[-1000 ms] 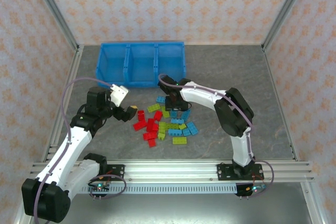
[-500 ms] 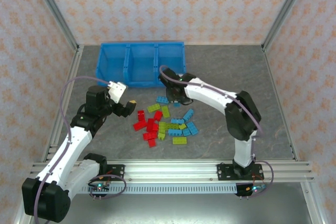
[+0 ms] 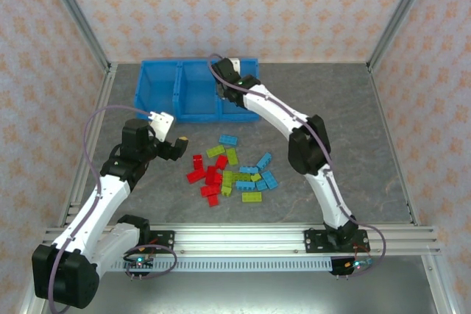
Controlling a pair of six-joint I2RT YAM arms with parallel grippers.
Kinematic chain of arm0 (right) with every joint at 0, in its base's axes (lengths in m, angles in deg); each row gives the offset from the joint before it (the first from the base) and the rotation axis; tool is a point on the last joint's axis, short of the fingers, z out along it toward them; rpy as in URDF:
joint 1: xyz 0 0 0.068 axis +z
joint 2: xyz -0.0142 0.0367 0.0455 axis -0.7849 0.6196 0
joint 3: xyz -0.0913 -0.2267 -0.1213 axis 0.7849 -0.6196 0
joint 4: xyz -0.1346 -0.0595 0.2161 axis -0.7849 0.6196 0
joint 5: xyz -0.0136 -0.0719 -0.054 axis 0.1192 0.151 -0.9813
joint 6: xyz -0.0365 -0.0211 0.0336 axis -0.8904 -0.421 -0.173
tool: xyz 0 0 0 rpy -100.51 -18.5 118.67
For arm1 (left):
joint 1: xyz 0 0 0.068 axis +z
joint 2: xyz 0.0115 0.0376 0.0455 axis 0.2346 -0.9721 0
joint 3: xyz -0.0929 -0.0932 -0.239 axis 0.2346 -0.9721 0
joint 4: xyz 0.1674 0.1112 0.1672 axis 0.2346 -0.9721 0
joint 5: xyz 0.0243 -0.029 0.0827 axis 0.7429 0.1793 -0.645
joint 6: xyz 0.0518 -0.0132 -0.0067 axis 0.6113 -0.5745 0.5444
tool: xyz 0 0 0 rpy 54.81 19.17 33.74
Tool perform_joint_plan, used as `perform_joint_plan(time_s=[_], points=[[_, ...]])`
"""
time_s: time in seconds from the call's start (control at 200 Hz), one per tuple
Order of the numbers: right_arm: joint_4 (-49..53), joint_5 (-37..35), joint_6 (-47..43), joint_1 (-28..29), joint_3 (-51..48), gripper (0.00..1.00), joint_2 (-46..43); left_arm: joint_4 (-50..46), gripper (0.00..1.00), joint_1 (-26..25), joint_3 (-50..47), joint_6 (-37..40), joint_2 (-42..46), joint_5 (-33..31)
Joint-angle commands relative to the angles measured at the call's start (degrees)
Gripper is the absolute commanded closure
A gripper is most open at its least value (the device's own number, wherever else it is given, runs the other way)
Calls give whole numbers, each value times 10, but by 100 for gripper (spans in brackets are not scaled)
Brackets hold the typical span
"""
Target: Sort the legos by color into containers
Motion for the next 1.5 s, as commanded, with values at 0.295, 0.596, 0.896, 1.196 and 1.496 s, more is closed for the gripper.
perform_joint_plan(time_s=[0.295, 0.596, 0.896, 1.196, 1.496], points=[[40, 29, -15, -18, 35, 53, 26, 22, 0, -3, 0, -14, -6, -18], [63, 41, -8, -29, -42, 53, -124, -33, 0, -3, 64, -158, -49, -50], [130, 151, -36, -40, -241, 35, -350, -254, 13, -42, 162, -485, -145, -58], [140, 301, 11, -40, -397, 12, -438, -263, 23, -157, 155, -571, -243, -65], [138, 298, 25, -39, -433, 10, -436, -211, 41, -183, 177, -556, -366, -89]])
